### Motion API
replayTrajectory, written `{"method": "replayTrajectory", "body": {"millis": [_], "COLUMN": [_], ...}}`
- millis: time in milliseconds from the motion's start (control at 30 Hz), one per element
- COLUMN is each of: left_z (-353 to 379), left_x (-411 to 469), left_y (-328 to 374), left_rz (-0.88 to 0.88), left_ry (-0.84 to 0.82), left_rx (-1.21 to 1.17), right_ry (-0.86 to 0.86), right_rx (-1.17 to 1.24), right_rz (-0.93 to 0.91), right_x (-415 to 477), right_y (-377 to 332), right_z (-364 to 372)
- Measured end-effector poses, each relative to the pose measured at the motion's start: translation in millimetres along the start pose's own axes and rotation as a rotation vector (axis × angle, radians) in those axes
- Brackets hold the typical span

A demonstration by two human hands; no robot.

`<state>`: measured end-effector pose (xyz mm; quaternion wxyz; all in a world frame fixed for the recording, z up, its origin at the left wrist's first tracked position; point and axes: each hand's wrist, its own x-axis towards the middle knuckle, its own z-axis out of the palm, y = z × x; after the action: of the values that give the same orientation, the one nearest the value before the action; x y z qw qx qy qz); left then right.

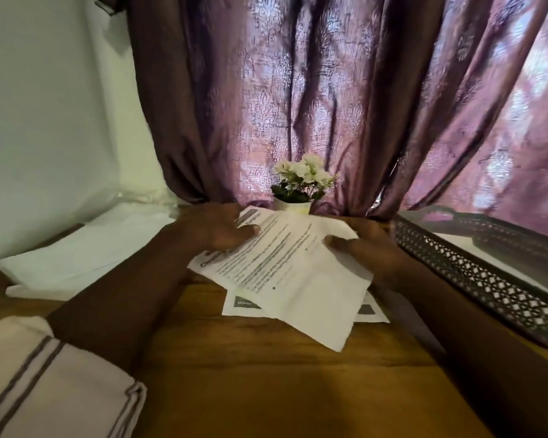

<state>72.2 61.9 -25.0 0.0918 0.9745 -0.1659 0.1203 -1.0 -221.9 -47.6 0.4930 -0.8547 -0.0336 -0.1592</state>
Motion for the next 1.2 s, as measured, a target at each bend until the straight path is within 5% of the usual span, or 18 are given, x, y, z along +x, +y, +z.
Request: {"method": "replayTrajectory", "body": {"millis": [133,300,800,967,1200], "left_z": [10,11,3,12,12], "left_x": [-2,-1,-14,-15,-19], "left_y": [-6,-25,41,50,57], "left_rz": [-0.080,-0.113,0.662,0.706,0.613], "left_ry": [0.011,0.145,0.453,0.626,0.814], "left_rx": [-0.258,-0.568,-0.275,-0.005,-0.007], "right_ry": [0.005,-0.160,-0.343,-0.274,-0.251], "right_rx": [0.365,0.344,0.528,0.434,0.427], "right_rz": [0.064,0.165,0.259,0.249,0.192], "right_x": [-3,-2,2,1,-7], "right_y": [-9,-4,-1,-4,-3], "right_z": [-3,-5,-19,-17,-7]}}
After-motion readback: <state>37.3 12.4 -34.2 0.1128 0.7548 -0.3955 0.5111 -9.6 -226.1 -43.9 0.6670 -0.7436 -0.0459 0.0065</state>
